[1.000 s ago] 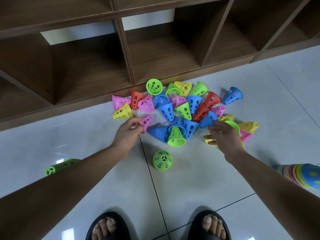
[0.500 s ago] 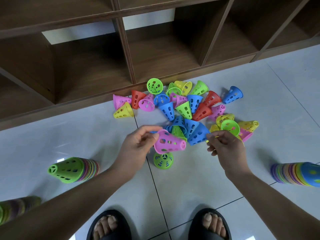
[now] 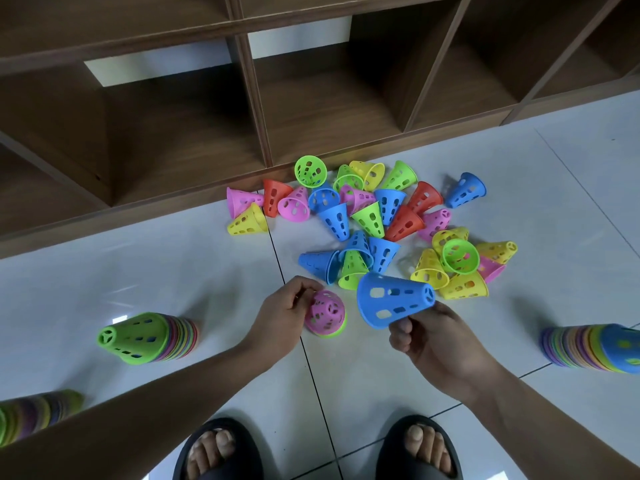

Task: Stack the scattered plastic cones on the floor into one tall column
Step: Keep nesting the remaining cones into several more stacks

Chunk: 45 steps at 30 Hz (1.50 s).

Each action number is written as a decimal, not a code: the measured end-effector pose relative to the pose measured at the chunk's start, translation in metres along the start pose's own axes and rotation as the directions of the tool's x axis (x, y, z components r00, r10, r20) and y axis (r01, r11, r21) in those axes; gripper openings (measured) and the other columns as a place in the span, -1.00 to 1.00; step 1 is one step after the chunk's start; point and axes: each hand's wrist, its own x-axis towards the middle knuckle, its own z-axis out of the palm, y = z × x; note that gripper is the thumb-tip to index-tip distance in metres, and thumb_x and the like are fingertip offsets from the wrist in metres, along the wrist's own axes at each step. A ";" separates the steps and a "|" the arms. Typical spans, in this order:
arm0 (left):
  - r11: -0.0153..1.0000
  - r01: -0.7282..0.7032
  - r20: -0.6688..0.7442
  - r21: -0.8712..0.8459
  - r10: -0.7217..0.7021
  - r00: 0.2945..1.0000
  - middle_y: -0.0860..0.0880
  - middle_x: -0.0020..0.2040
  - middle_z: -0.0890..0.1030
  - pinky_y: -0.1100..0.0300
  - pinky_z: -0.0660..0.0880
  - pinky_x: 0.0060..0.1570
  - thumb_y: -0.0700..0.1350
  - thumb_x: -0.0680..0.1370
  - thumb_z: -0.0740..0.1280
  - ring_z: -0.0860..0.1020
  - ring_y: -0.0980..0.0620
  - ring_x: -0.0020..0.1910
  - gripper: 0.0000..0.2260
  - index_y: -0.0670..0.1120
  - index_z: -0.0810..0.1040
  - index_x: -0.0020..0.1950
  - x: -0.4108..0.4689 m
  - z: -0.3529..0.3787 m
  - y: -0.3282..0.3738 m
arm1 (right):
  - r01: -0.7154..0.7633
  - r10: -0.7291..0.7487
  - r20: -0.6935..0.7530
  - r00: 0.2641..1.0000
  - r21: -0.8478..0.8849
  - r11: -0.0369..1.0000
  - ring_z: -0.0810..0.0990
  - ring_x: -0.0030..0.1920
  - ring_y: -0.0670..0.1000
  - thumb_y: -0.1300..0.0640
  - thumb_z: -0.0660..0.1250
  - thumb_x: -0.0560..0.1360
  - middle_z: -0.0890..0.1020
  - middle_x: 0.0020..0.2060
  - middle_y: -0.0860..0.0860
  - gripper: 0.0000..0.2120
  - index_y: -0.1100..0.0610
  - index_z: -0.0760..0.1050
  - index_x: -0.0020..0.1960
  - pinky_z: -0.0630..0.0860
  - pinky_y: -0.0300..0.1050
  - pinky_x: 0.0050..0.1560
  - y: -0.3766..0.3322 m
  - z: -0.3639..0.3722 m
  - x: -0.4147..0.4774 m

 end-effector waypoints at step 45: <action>0.348 -0.248 0.082 0.904 0.428 0.900 -0.11 0.07 0.61 0.00 0.61 -0.05 -0.30 0.46 0.54 0.58 -0.27 0.07 -0.83 -0.07 0.68 -0.05 0.127 -0.143 0.016 | 0.007 -0.107 -0.209 0.972 -0.431 0.903 0.80 -0.07 0.09 0.24 0.30 0.67 0.74 0.11 -0.04 -0.77 0.03 0.61 0.24 0.63 -0.01 -0.13 0.026 0.003 0.069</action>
